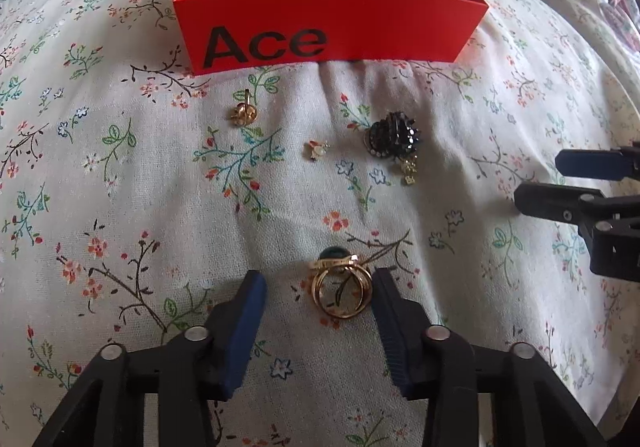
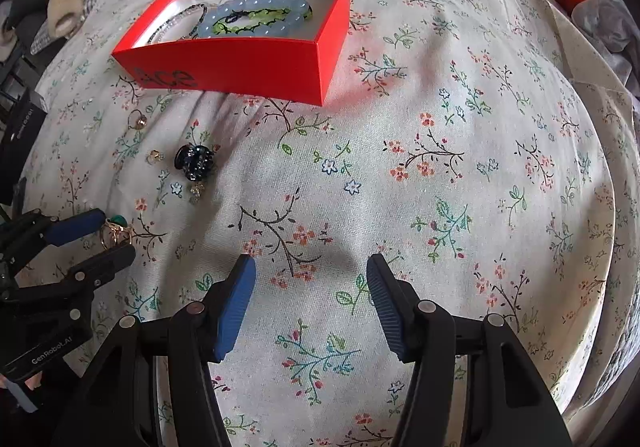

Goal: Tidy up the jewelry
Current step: 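Grasp the gold ring with the left tool while the right tool grasps the black beaded earring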

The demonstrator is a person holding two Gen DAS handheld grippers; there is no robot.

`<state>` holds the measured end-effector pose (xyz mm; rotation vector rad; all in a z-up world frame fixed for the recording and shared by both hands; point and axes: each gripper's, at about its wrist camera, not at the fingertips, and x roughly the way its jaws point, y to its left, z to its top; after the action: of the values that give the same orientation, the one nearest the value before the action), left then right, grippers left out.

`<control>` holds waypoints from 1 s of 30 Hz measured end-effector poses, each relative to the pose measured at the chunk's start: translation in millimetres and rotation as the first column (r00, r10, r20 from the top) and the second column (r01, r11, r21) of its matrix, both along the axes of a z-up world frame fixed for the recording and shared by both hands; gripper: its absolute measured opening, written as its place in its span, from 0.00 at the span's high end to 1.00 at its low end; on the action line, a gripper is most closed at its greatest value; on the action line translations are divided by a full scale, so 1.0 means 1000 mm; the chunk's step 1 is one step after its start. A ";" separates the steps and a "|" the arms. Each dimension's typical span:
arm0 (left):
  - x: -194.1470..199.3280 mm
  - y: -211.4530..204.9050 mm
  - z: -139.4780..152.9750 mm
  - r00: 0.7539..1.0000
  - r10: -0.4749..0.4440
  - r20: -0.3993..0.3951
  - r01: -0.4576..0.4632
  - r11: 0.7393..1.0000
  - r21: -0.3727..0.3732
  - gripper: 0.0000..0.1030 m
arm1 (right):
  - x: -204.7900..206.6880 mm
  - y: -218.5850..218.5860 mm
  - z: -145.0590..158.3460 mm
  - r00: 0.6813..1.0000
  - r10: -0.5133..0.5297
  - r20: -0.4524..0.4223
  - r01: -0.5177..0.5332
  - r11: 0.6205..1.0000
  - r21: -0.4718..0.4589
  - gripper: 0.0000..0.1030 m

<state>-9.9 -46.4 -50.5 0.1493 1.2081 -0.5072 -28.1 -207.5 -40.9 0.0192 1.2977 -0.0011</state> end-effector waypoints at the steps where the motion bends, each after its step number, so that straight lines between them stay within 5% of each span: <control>1: 0.002 -0.002 0.000 1.000 0.000 0.001 0.000 1.000 0.002 0.67 | -0.001 0.000 0.000 1.000 0.001 0.001 -0.001 1.000 0.001 0.41; 3: 0.003 -0.002 0.000 1.000 0.003 0.004 -0.003 1.000 0.007 0.78 | 0.000 0.000 0.001 1.000 0.002 0.003 -0.002 1.000 0.001 0.41; 24: 0.017 0.055 0.023 0.989 0.147 0.018 -0.146 0.989 -0.018 0.79 | 0.031 0.044 0.010 0.998 0.040 0.040 -0.044 0.994 0.104 0.41; 30: 0.024 0.068 0.026 0.983 0.184 0.009 -0.183 0.982 -0.043 0.79 | 0.041 0.056 0.007 0.997 0.060 0.057 -0.067 0.987 0.147 0.63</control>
<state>13.9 21.5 -24.7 0.0049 1.1851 -0.3693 12.5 -151.8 -34.2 0.1052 1.2435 0.1501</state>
